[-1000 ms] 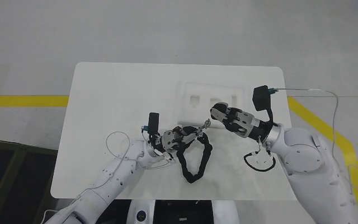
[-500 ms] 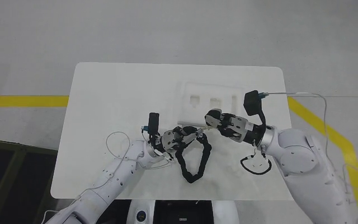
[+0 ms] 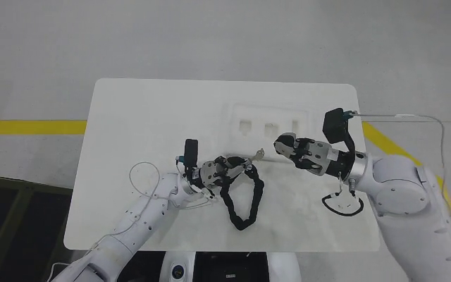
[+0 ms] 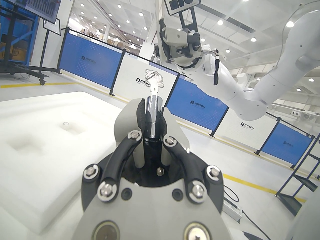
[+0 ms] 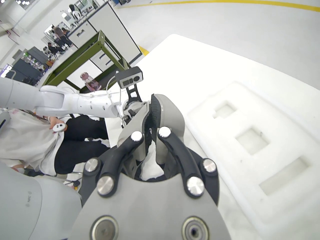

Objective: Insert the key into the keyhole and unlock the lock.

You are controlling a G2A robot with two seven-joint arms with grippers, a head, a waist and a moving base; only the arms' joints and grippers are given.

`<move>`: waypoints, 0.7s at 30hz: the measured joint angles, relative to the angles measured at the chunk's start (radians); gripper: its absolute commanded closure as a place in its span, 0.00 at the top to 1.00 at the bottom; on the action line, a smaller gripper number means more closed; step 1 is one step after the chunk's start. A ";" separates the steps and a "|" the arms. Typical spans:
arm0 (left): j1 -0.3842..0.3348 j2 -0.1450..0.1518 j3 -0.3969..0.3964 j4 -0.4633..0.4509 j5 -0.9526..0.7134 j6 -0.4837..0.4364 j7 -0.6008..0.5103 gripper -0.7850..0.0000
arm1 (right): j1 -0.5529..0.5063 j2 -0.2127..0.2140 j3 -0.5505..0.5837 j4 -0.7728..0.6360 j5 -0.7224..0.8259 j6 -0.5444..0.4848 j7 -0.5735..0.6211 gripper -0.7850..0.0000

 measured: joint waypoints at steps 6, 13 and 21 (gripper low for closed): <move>-0.036 0.034 0.067 -0.017 -0.022 0.000 0.000 0.00 | 0.028 0.011 0.000 0.022 0.029 -0.039 0.099 1.00; -0.090 0.082 0.129 -0.029 -0.018 0.000 0.000 0.00 | 0.032 0.013 -0.006 0.031 0.054 -0.056 0.107 1.00; -0.116 0.117 0.140 -0.048 0.043 0.000 0.000 0.00 | 0.031 0.013 -0.005 0.028 0.047 -0.052 0.105 1.00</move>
